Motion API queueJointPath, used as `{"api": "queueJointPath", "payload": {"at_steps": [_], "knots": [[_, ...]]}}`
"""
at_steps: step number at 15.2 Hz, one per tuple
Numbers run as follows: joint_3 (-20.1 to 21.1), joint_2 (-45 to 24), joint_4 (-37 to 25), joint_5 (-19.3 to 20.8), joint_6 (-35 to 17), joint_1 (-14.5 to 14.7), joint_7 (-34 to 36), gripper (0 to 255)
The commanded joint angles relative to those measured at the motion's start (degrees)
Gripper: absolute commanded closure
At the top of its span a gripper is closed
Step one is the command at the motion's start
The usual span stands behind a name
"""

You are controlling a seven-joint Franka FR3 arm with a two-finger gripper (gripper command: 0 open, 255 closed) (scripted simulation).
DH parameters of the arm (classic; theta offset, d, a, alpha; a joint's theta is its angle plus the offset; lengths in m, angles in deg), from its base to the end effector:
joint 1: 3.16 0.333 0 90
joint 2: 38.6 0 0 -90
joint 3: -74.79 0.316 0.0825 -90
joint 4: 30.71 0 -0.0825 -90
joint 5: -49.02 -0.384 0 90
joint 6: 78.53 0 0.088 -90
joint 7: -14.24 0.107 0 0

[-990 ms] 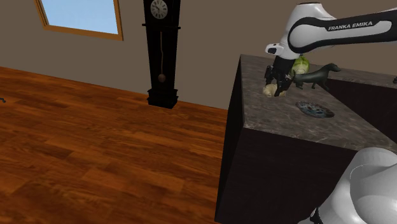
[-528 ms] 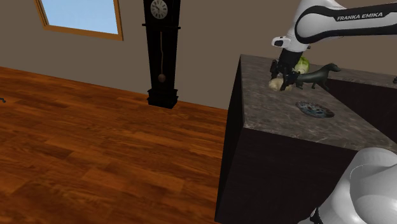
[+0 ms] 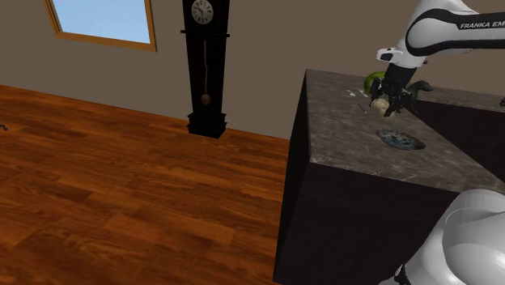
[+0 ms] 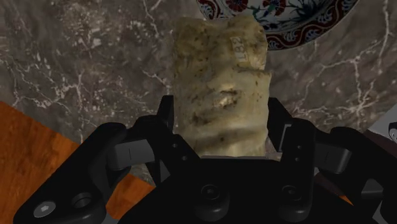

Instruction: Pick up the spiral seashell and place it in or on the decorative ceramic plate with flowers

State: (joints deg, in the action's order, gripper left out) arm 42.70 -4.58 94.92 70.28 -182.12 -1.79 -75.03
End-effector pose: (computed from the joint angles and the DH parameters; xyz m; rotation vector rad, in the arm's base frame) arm 0.3179 -0.2770 0.5814 2.5121 1.6182 0.0305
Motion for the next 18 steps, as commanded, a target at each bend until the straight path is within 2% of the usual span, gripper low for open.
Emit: {"api": "queueJointPath", "payload": {"at_steps": [1, 7, 18], "knots": [[-1.88, 1.02, -0.03, 1.08, 0.3, -1.05, -2.65, 255], [-8.84, 2.1, -2.8, 3.74, 1.33, -3.36, -11.55, 255], [-11.46, 2.49, 5.38, 5.91, -6.62, -4.12, -10.54, 255]]}}
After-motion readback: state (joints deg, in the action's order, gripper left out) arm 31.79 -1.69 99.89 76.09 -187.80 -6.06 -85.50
